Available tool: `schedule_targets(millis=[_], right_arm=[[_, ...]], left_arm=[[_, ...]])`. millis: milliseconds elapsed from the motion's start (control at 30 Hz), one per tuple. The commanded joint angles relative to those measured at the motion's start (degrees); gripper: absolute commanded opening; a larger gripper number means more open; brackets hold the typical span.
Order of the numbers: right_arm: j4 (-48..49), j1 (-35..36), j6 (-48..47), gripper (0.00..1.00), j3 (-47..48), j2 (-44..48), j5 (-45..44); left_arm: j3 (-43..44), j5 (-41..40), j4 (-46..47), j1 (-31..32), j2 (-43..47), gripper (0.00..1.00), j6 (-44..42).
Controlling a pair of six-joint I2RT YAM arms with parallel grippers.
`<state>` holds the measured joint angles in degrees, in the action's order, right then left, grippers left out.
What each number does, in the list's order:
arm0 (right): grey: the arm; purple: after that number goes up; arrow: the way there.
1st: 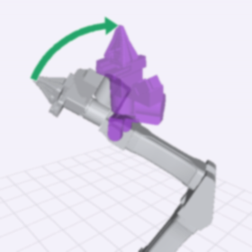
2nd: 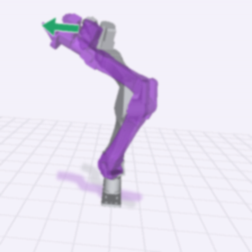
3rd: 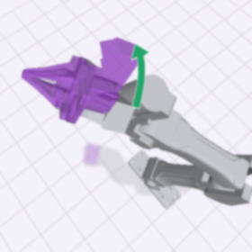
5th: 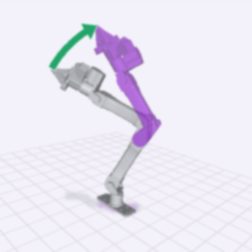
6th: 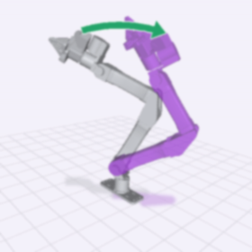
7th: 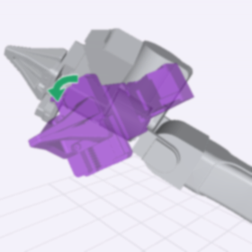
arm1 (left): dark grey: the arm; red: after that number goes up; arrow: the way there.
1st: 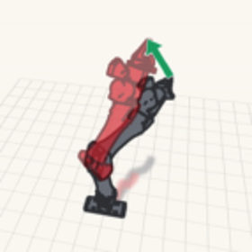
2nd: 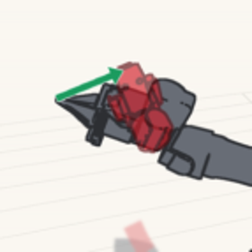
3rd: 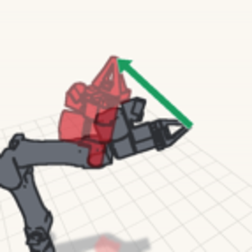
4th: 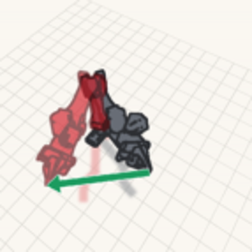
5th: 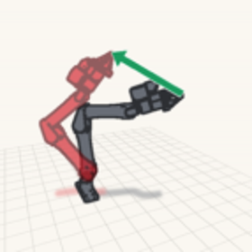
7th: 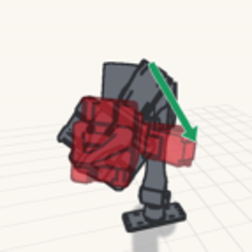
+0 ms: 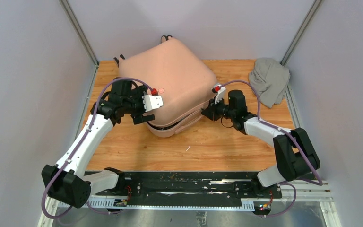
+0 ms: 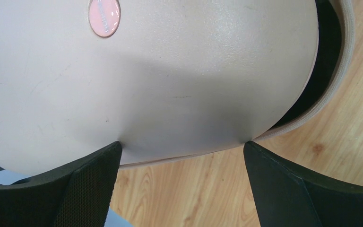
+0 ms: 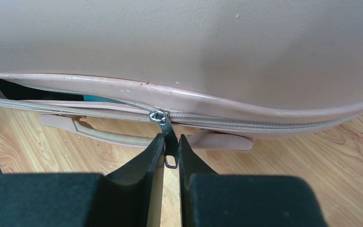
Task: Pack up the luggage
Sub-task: Zip the luggage at the corner of the board.
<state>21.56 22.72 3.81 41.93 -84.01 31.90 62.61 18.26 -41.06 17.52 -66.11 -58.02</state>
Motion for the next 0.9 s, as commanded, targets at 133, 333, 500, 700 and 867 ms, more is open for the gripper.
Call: schedule_targets(millis=[133,333,500,700,867], right_arm=[[0.5,0.9,0.5,0.00,-3.2,5.9,2.8],[-1.5,2.0,-0.3,0.00,-2.6,6.3,2.0],[-3.6,2.3,-0.8,0.00,-1.8,6.0,0.0],[-7.1,0.4,0.7,0.52,-1.1,8.1,-3.9],[-5.5,-0.5,1.9,0.60,0.1,5.8,0.7]], left_arm=[[8.5,6.0,-0.5,1.6,-2.0,1.00,6.9],[8.4,5.6,-7.4,1.6,0.2,1.00,2.6],[5.0,3.8,-11.2,1.6,3.8,1.00,-2.8],[4.6,4.7,-14.1,1.4,5.1,1.00,-0.7],[2.1,4.7,-14.5,1.4,6.5,1.00,-1.1]])
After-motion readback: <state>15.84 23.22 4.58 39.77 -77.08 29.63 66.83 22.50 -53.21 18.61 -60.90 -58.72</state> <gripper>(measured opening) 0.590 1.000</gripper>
